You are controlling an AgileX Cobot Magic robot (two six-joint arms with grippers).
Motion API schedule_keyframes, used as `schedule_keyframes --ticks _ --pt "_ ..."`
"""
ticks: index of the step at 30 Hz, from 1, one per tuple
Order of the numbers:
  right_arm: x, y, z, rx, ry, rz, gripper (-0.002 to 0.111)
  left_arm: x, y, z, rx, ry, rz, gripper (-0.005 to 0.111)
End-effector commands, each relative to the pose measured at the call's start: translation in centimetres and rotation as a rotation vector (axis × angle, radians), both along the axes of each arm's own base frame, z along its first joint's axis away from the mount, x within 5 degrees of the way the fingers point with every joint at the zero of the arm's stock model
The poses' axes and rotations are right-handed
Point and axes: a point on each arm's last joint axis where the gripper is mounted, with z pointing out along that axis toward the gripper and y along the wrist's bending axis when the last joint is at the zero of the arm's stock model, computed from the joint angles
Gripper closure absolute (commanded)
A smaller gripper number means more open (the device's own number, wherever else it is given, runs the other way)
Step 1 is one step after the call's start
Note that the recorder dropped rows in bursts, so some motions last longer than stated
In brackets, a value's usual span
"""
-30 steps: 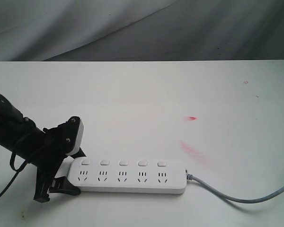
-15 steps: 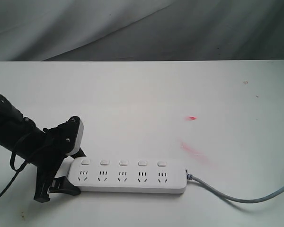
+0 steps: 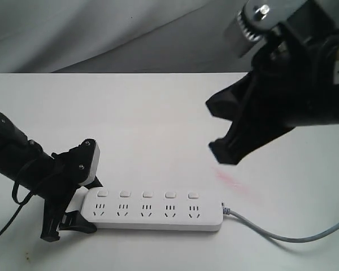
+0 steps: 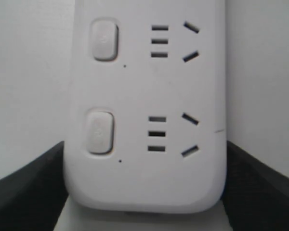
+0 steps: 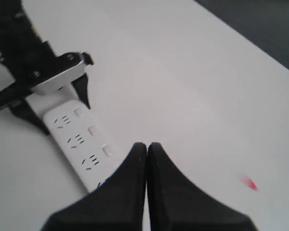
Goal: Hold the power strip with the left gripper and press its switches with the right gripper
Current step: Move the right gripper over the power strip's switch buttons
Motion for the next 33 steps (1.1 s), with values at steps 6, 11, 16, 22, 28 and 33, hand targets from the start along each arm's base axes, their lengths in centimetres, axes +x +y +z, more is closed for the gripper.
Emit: schedule_keyframes --ticks 6,11,16,22,28,33 --pt "0.4 3.1 -3.2 -0.091 0.061 0.403 0.108 0.3 0.2 -0.4 0.032 -0.025 0.011 0.043" --pt "4.2 5.5 -4.0 -0.095 0.076 0.486 0.108 0.3 0.2 -0.4 0.032 -0.024 0.013 0.043" --pt "6.7 8.8 -8.2 -0.024 0.075 0.632 0.108 0.3 0.2 -0.4 0.032 -0.024 0.013 0.043" --pt "7.9 9.3 -11.0 -0.064 0.102 0.595 0.108 0.3 0.2 -0.4 0.033 -0.026 0.01 0.043" --pt "9.3 9.7 -13.5 -0.081 0.115 0.509 0.108 0.3 0.2 -0.4 0.032 -0.025 0.012 0.043" --pt "9.4 9.8 -14.0 -0.074 0.133 0.501 0.108 0.3 0.2 -0.4 0.032 -0.024 0.014 0.043"
